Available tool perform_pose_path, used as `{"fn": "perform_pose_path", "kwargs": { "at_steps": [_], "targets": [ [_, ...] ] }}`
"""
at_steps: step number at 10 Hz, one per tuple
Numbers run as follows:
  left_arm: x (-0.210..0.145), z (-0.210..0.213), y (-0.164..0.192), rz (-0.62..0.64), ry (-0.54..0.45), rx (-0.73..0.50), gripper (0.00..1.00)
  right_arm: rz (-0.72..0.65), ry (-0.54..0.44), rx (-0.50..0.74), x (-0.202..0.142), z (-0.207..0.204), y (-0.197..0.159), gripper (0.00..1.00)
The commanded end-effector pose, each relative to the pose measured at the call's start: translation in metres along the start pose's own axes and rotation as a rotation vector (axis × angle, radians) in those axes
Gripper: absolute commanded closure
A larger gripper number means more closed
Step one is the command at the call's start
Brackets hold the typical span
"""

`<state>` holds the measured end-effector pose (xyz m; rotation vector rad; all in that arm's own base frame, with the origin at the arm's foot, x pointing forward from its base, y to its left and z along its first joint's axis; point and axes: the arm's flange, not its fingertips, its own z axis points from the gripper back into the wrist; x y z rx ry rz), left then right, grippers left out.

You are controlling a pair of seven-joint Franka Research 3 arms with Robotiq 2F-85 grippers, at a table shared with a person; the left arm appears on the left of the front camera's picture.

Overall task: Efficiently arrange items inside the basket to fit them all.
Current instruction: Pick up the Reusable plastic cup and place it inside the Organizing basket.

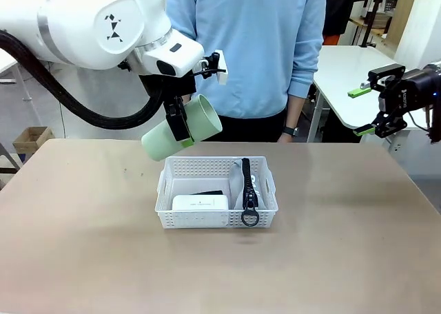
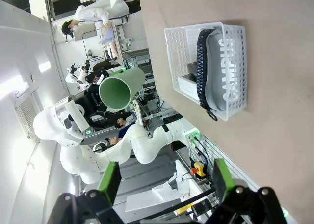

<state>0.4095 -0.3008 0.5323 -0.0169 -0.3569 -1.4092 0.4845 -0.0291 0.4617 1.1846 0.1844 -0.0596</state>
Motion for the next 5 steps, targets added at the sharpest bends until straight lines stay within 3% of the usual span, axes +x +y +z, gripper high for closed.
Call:
{"fn": "perform_pose_path", "kwargs": {
  "at_steps": [1, 2, 3, 4, 5],
  "targets": [
    [-0.009, 0.007, -0.013, -0.013, 0.006, 0.027, 0.13, 0.005, 0.006, -0.011, -0.001, 0.001, 0.002, 0.00],
    [0.000, 0.000, 0.000, 0.000, 0.000, 0.000, 0.13, 0.005, 0.006, -0.011, -0.001, 0.001, 0.002, 0.00],
    [-0.006, -0.004, -0.010, 0.025, -0.037, 0.127, 0.13, 0.005, 0.006, -0.011, -0.001, 0.001, 0.002, 0.00],
    [0.002, -0.019, -0.010, 0.001, -0.006, 0.216, 0.13, 0.005, 0.006, -0.011, -0.001, 0.001, 0.002, 0.00],
    [0.011, -0.034, -0.005, -0.046, 0.007, 0.240, 0.13, 0.005, 0.006, -0.011, -0.001, 0.001, 0.002, 0.00]
  ]
}}
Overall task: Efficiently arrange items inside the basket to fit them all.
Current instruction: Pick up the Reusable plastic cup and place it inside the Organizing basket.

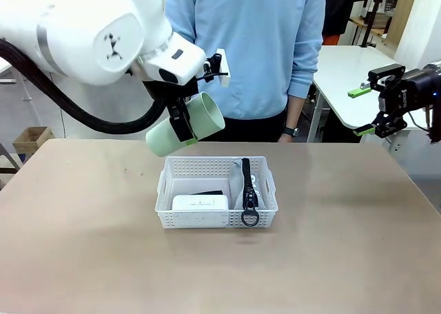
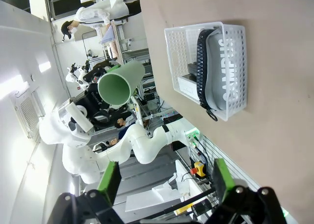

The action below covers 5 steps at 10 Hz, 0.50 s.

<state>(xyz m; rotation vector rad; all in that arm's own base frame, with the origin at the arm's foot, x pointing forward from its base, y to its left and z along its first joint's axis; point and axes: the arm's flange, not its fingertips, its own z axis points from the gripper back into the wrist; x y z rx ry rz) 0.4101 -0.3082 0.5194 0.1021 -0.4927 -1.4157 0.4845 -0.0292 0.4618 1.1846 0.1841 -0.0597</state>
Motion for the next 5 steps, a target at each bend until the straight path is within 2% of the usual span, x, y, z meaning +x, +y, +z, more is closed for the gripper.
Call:
{"fn": "perform_pose_path", "kwargs": {
  "at_steps": [1, 2, 5],
  "targets": [
    [0.013, -0.037, -0.002, -0.047, 0.067, 0.094, 0.13, 0.005, 0.007, -0.011, -0.001, 0.001, 0.002, 0.00],
    [0.019, -0.053, 0.001, -0.066, 0.133, 0.084, 0.13, 0.005, 0.007, -0.011, -0.001, 0.001, 0.002, 0.00],
    [0.037, -0.092, 0.012, -0.003, 0.174, 0.002, 0.13, 0.005, 0.007, -0.011, -0.001, 0.001, 0.002, 0.00]
  ]
}}
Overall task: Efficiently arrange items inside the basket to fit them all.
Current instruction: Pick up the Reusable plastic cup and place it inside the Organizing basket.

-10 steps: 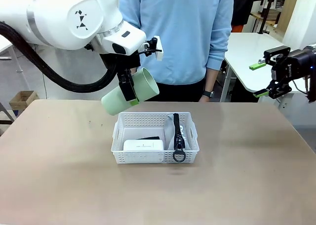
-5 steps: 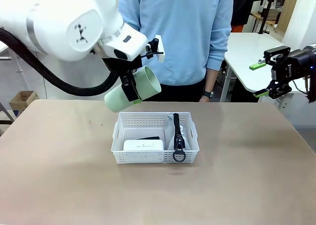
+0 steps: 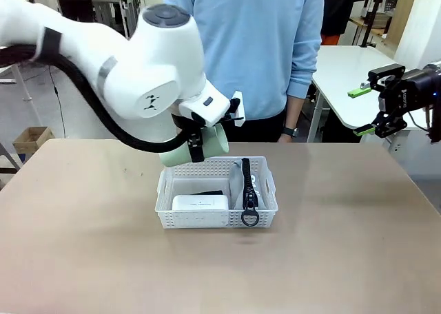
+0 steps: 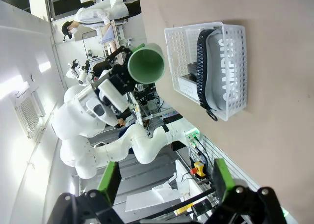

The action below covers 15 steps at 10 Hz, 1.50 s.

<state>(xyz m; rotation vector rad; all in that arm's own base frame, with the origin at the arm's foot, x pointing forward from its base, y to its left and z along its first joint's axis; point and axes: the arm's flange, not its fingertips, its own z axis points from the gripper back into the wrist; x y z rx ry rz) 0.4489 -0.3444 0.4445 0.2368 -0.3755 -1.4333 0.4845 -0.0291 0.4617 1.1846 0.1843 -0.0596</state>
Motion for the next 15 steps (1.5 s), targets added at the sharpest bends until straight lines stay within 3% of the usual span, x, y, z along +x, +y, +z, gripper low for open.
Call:
{"fn": "perform_pose_path", "kwargs": {
  "at_steps": [1, 4, 15],
  "targets": [
    [0.027, -0.013, 0.016, 0.046, 0.052, -0.034, 0.13, 0.005, 0.007, -0.011, -0.001, 0.001, 0.002, 0.00],
    [0.046, -0.053, 0.022, 0.044, 0.152, -0.083, 0.13, 0.005, 0.007, -0.011, -0.001, 0.001, 0.002, 0.00],
    [0.039, -0.095, 0.019, 0.015, 0.190, -0.187, 0.13, 0.005, 0.007, -0.011, -0.001, 0.001, 0.002, 0.00]
  ]
}}
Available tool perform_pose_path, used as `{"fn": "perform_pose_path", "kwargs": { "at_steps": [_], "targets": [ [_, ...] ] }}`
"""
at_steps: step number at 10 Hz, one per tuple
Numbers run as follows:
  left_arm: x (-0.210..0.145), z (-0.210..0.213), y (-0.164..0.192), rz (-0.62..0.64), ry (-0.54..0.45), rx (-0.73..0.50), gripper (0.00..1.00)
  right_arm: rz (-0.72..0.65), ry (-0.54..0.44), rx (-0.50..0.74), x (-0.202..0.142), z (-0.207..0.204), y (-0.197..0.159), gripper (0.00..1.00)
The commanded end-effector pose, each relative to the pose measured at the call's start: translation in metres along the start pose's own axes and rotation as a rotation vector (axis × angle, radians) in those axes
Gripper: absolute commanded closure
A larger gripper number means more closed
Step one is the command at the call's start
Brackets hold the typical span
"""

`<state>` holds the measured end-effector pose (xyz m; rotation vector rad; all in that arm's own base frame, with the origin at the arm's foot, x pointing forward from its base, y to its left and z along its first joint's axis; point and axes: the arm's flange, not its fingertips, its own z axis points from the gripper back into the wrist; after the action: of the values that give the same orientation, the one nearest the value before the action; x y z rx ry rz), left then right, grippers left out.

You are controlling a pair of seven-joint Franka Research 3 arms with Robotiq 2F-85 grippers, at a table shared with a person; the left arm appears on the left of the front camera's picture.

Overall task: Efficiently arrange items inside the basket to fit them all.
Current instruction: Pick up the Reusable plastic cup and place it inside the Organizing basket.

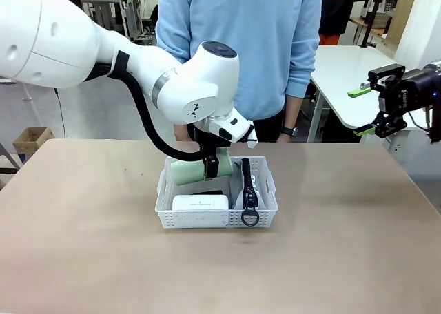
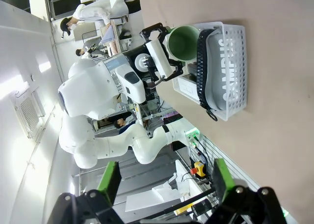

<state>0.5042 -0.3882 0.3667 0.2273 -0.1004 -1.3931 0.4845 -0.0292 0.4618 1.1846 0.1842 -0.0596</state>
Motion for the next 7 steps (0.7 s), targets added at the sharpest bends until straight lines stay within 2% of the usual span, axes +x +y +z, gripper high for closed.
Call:
{"fn": "perform_pose_path", "kwargs": {
  "at_steps": [1, 3, 4, 7],
  "targets": [
    [-0.0006, 0.0001, 0.0032, -0.017, 0.003, -0.019, 0.13, 0.005, 0.007, -0.011, -0.0012, 0.0013, 0.0022, 0.00],
    [-0.0007, 0.0007, 0.0026, -0.025, 0.008, -0.009, 0.13, 0.005, 0.007, -0.011, -0.0012, 0.0013, 0.0022, 0.00],
    [-0.0011, 0.0012, 0.0017, -0.031, 0.012, 0.008, 0.00, 0.005, 0.007, -0.011, -0.0012, 0.0013, 0.0022, 0.00],
    [-0.0010, 0.0018, 0.0000, -0.050, 0.009, 0.019, 0.00, 0.005, 0.007, -0.011, -0.0012, 0.0013, 0.0022, 0.00]
  ]
}}
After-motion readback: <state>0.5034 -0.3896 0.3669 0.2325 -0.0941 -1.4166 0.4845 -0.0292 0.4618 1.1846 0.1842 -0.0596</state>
